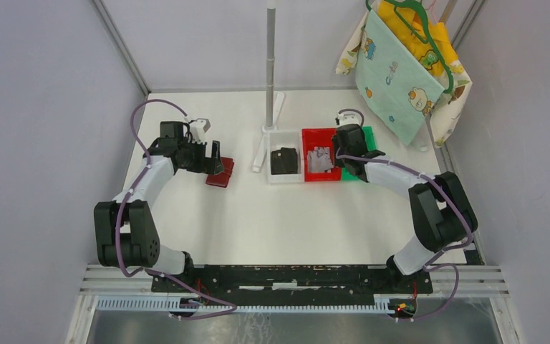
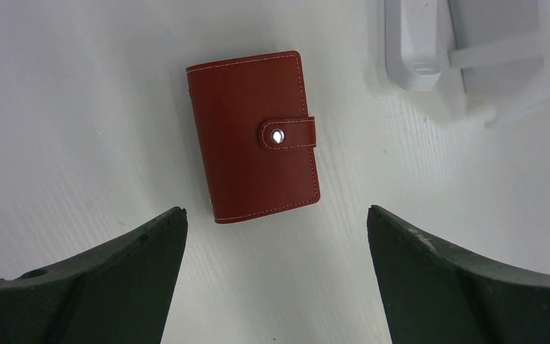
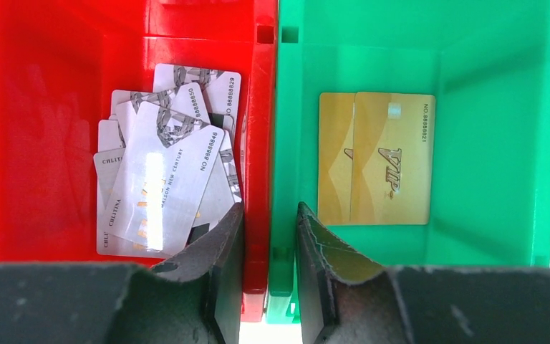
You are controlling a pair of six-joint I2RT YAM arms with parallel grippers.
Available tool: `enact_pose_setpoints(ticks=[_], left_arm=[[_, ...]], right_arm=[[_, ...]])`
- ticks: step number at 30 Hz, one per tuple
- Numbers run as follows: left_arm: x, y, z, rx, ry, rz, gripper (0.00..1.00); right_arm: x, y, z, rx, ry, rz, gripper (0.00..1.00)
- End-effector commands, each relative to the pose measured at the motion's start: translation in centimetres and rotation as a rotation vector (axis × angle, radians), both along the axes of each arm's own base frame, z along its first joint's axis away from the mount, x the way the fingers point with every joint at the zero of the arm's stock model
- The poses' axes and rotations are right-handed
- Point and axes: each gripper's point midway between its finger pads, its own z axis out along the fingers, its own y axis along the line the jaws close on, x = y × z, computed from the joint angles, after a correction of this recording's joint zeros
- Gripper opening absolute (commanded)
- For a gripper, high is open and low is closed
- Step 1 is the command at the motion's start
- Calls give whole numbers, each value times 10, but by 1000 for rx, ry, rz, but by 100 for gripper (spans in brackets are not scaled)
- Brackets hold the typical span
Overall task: Take the credit cards out of the card holder
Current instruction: Move the storage box to the center of the board.
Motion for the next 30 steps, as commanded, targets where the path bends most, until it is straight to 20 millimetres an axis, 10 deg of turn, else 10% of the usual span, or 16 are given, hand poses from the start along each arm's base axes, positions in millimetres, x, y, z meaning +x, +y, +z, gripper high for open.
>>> enact_pose_setpoints(ticks=[1, 10, 16, 30], left_arm=[[9, -4, 18, 2, -62, -58, 100], [13, -4, 9, -1, -42, -53, 100], [21, -14, -9, 37, -14, -71, 96], [37, 3, -33, 183, 21, -50, 85]], right_arm=[[-6, 10, 35, 52, -119, -21, 26], [-46, -14, 22, 38, -113, -184, 23], [-57, -8, 23, 89, -139, -165, 41], [-51, 27, 126, 239, -349, -21, 86]])
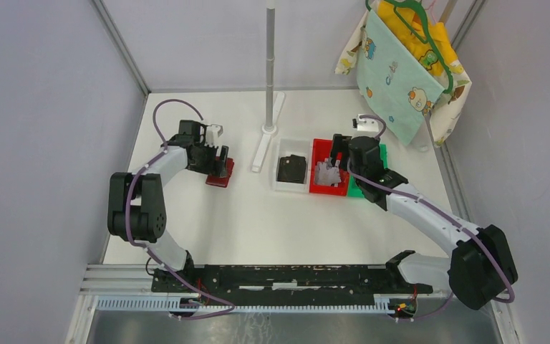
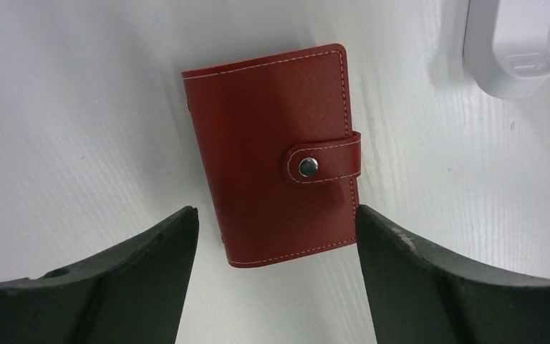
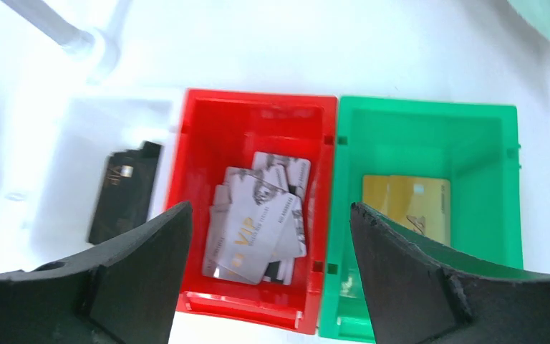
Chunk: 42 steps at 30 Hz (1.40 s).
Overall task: Take the credit cards out of the card holder
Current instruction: Move the storage box to the center of the board.
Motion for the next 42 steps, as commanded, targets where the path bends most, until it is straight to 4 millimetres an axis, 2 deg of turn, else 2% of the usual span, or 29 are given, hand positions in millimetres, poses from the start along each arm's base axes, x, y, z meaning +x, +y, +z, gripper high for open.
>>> enact_pose_setpoints(ticks=[1, 6, 11, 16, 21, 24, 26, 29, 33, 35, 37, 42], left_arm=[[25, 8, 25, 38, -108, -30, 85], [23, 3, 22, -8, -77, -46, 84], [23, 19, 13, -100, -7, -6, 73], [18, 16, 6, -143, 35, -14, 70], [18, 20, -14, -125, 91, 8, 70], [17, 15, -24, -149, 131, 4, 68], [16, 9, -29, -169, 152, -3, 62], [12, -1, -39, -169, 184, -21, 44], [2, -15, -47, -97, 201, -75, 19], [1, -17, -43, -65, 183, -89, 7], [2, -21, -26, -81, 147, -99, 2], [-1, -36, 27, -167, 73, -149, 2]], right_arm=[[3, 18, 50, 70, -122, 53, 87], [-10, 33, 49, 67, -106, 107, 87], [-20, 54, 52, 54, -108, 162, 84], [-25, 70, 56, 57, -110, 202, 83], [-31, 86, 58, 59, -107, 245, 83], [-36, 105, 60, 70, -102, 298, 83], [-40, 118, 63, 65, -95, 332, 83], [-47, 136, 63, 49, -86, 382, 82], [-53, 148, 58, 52, -70, 416, 83], [-55, 153, 56, 64, -63, 436, 83], [-56, 161, 57, 80, -54, 466, 83], [-63, 184, 67, 163, -50, 551, 83]])
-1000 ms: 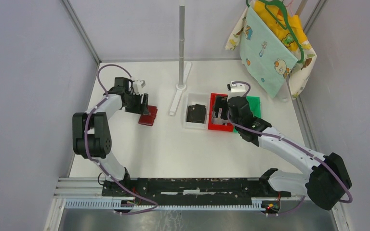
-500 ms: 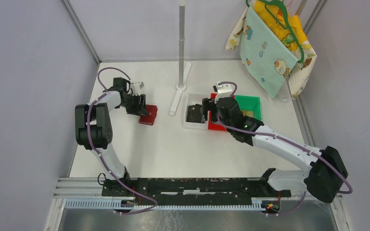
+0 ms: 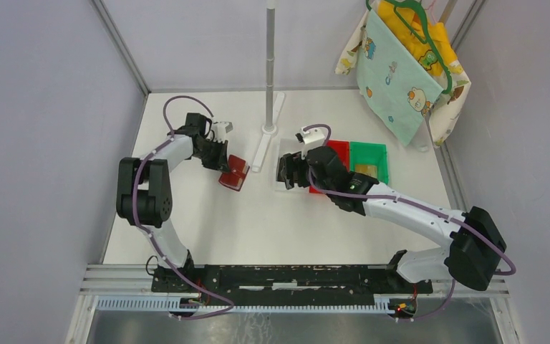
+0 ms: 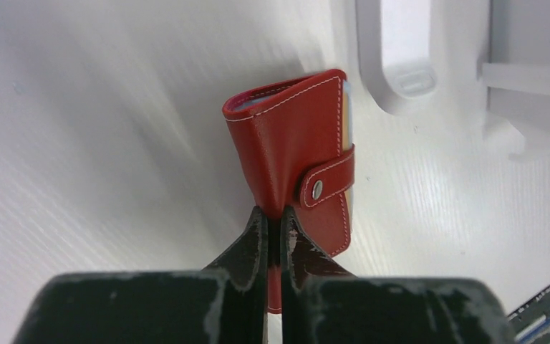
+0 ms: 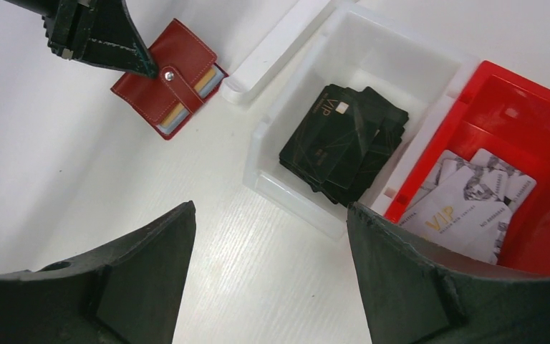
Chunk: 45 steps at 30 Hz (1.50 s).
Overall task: Take the credit cards out of the card holder
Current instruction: Move the storage box to the center of the board, then open the card holder.
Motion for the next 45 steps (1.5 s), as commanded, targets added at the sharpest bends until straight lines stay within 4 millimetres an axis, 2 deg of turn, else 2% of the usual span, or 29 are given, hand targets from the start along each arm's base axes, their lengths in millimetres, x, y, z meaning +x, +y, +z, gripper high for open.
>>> enact_pose_setpoints(ticks=[1, 6, 10, 14, 19, 21, 24, 29, 34, 39, 42, 45], left_arm=[[-14, -3, 42, -20, -50, -44, 2], [-25, -14, 82, -83, -108, -90, 2], [-41, -29, 116, -166, -135, -149, 2], [-59, -48, 161, -248, -193, -216, 2], [-80, -70, 223, -347, -291, -249, 2], [-87, -77, 239, -378, -301, -250, 2], [-100, -90, 249, -397, -294, -263, 2], [-121, -102, 260, -425, -280, -269, 2], [-129, -100, 256, -415, -267, -257, 2], [-134, -97, 252, -389, -253, -273, 2], [-136, -94, 245, -369, -245, -280, 2], [-140, -94, 244, -370, -243, -291, 2]], right_arm=[[0, 30, 39, 140, -29, 77, 83], [-9, 45, 43, 226, 2, 139, 84], [-18, 58, 47, 293, 24, 202, 88], [-29, 72, 58, 389, 63, 275, 97], [-40, 83, 64, 519, 149, 311, 98], [-47, 90, 73, 598, 178, 341, 98], [-54, 95, 86, 704, 209, 361, 98], [-60, 91, 107, 839, 203, 364, 98], [-65, 85, 131, 933, 167, 382, 98], [-66, 85, 145, 990, 163, 397, 98], [-64, 85, 149, 1014, 161, 393, 94], [-61, 87, 150, 1020, 176, 382, 81]])
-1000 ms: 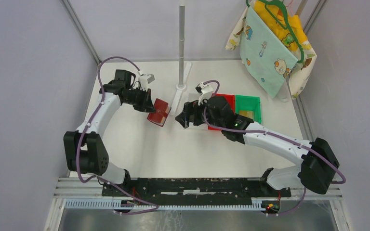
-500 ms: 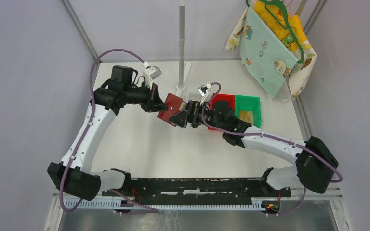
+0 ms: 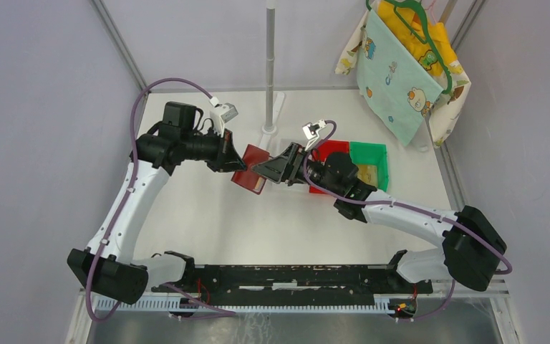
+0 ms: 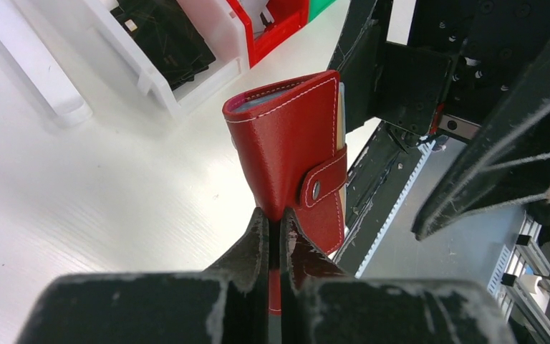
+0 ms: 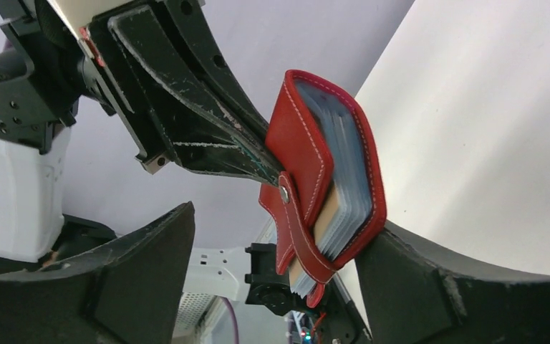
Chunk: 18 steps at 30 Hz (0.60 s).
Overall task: Take the credit cards out of the card holder
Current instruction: Open the card holder.
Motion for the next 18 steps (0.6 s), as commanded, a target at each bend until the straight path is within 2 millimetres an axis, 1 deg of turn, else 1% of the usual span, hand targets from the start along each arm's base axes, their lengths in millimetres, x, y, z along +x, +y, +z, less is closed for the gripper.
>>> enact_pose_setpoints(ticks=[1, 6, 8, 9, 10, 13, 14, 15, 16, 18], left_arm=[[-10, 0, 8, -13, -36, -30, 2], [-14, 0, 10, -19, -52, -43, 2], [-16, -1, 10, -25, -55, -53, 4], [-18, -1, 11, -28, -56, -61, 11], [-20, -1, 11, -30, -59, -71, 21], [-27, -2, 11, -39, -62, -110, 60], [-29, -3, 13, -45, -66, -125, 70], [-33, -3, 14, -50, -61, -141, 76], [-36, -4, 17, -60, -61, -157, 81], [-42, -7, 22, -82, -60, -191, 85]], right_arm=[[0, -2, 40, 120, -37, 4, 76], [4, 3, 40, 118, -16, 2, 42], [6, 3, 42, 121, -19, -3, 32], [6, 2, 43, 124, -22, -5, 30], [7, 1, 45, 128, -29, -7, 26], [7, -7, 55, 167, -70, -1, 17], [5, -9, 59, 179, -93, 9, 15], [2, -12, 66, 196, -127, 25, 14], [-1, -13, 74, 212, -169, 51, 13], [-10, -18, 84, 237, -234, 106, 12]])
